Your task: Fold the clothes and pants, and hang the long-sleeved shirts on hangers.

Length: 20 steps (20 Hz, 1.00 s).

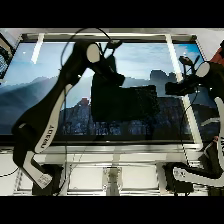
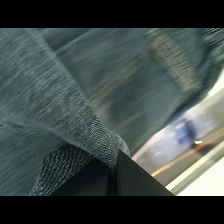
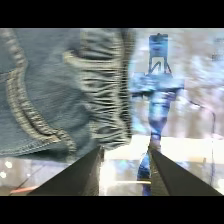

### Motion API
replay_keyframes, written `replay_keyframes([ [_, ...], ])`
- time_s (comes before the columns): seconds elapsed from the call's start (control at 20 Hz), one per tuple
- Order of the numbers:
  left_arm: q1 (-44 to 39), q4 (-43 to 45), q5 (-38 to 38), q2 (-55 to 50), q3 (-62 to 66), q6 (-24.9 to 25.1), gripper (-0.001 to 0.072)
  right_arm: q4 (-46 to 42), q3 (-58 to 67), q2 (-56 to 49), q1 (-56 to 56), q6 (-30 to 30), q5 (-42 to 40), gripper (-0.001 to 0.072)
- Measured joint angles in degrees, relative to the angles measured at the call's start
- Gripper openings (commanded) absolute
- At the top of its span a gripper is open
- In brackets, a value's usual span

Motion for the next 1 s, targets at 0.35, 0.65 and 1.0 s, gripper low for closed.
replay_keyframes([
  [0.35,-3.04,-9.68,6.56,-7.96,0.00,1.55,0.0026,0.42,0.00,0.00,-3.72,0.00,-0.11,0.0344],
  [0.65,-3.98,-19.02,12.11,-11.54,-0.07,3.87,0.0310,2.14,0.00,0.00,-4.11,-0.02,-1.64,0.0356],
  [1.0,-2.62,-28.96,14.60,-11.85,-0.11,9.73,0.0229,8.26,-1.11,-0.90,-3.85,-6.19,-3.82,0.0680],
])
